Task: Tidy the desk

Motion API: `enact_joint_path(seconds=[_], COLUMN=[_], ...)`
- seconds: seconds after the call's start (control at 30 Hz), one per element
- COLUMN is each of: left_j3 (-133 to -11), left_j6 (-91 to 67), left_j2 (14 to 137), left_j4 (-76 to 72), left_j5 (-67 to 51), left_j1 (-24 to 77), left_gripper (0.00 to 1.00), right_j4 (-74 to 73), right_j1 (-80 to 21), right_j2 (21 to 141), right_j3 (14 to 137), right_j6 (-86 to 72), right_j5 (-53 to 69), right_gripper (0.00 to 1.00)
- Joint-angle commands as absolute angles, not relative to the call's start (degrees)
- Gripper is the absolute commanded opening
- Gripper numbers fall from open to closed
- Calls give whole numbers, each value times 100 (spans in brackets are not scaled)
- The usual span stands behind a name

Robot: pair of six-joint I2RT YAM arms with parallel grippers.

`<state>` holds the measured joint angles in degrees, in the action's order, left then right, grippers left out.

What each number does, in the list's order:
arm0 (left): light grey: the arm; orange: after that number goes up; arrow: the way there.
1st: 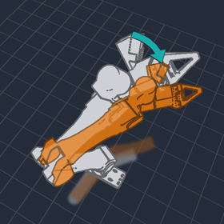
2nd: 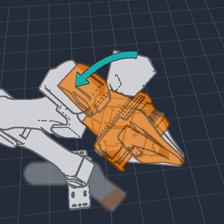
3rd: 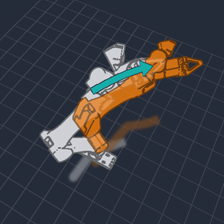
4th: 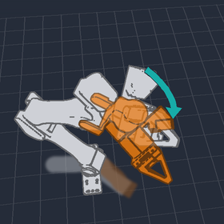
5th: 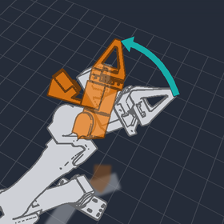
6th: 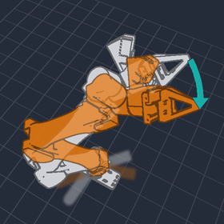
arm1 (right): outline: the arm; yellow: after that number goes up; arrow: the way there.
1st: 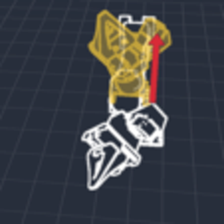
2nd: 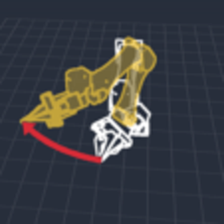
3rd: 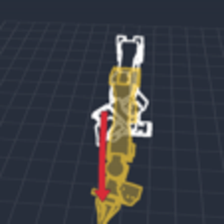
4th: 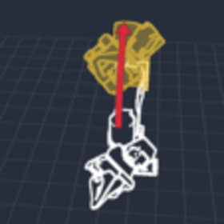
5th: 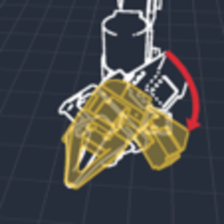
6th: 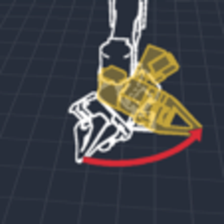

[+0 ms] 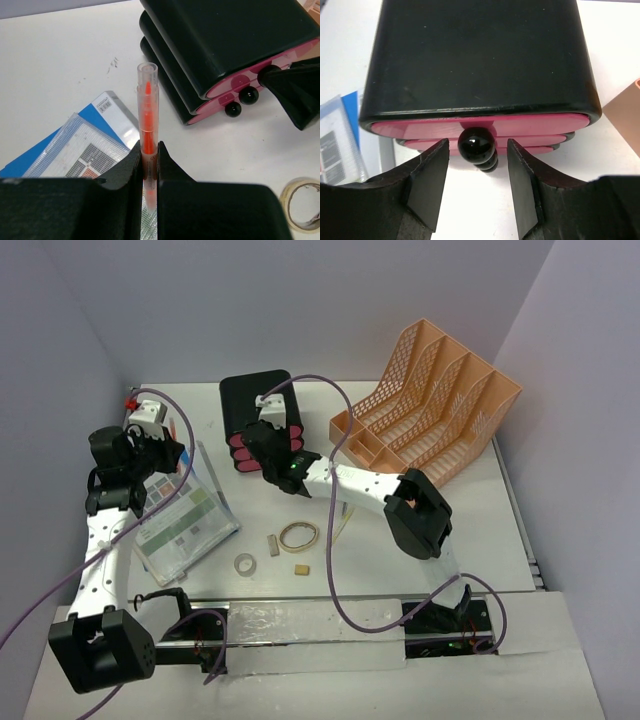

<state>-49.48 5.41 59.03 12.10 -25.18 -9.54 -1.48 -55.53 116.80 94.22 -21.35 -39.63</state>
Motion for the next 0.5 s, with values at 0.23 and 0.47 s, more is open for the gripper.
enact_joint_path(seconds=[0.23,0.47], left_j3=[-4994,-4992], left_j6=[633,611], left_j2=[5985,5994], left_j4=[853,853], left_j5=[-3189,-3322], left_j1=[-1076,-1116], left_gripper=[0,0], right_j4=[-167,-27], right_j1=[-5560,-5511], right_j2=[12045,11984], right_j3=[9976,9800], right_j6=[-1902,-1925], right_j5=[-4358,-4337], right_gripper=[51,37])
